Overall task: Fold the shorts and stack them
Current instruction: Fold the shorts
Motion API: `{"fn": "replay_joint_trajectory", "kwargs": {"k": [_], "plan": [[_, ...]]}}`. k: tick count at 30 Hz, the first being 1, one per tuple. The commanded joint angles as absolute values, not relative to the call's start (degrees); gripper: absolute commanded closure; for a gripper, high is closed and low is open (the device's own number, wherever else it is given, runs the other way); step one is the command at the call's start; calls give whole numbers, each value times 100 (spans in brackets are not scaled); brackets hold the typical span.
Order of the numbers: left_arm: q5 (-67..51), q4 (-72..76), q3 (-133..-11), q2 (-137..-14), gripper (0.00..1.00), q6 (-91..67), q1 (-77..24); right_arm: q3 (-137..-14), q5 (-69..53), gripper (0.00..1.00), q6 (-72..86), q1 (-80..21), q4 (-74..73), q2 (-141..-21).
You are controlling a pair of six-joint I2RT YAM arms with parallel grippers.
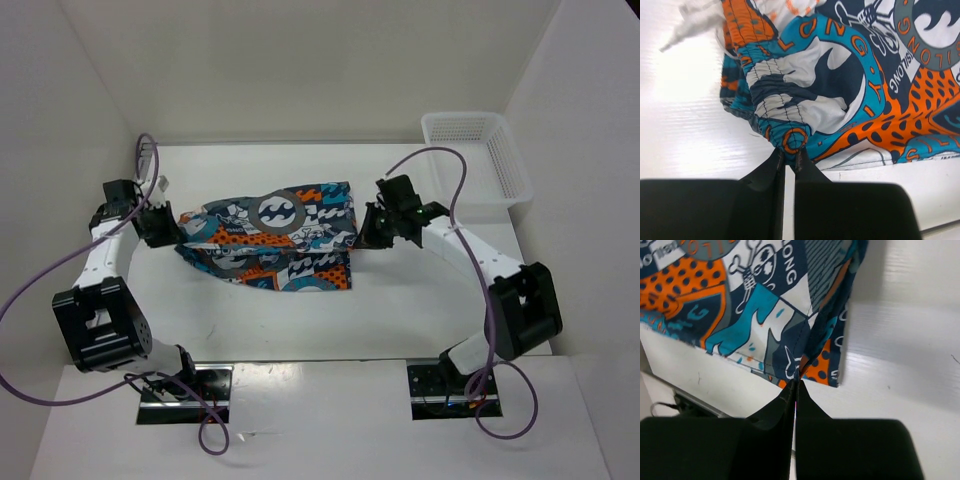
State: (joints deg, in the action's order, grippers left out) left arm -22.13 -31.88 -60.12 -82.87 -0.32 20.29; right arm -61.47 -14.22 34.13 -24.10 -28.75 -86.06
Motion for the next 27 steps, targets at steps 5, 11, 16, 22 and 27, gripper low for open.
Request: {"fn": "replay_joint_trajectory", "kwargs": {"k": [5, 11, 16, 22, 27], "plan": [[-2171, -3209, -6021, -8164, 100, 0, 2101, -6285, -907, 100, 2268, -3409, -3594, -8367], [-1846, -3094, -5766, -8306, 90, 0, 2153, -5871, -608, 100, 2636, -4034, -3700, -9052], [-1986, -3146, -6029, -8227, 18, 0, 2153, -6336, 114, 60, 2830, -4034, -3998, -9229], [-1915, -3165, -6740, -7963, 19, 0, 2048, -6496, -139, 35, 3189, -3465, -3692, -8842], [-2355, -2673, -6855, -8847, 51, 0, 1249, -6153, -1800, 39, 3560, -2408, -2621, -9341]]}}
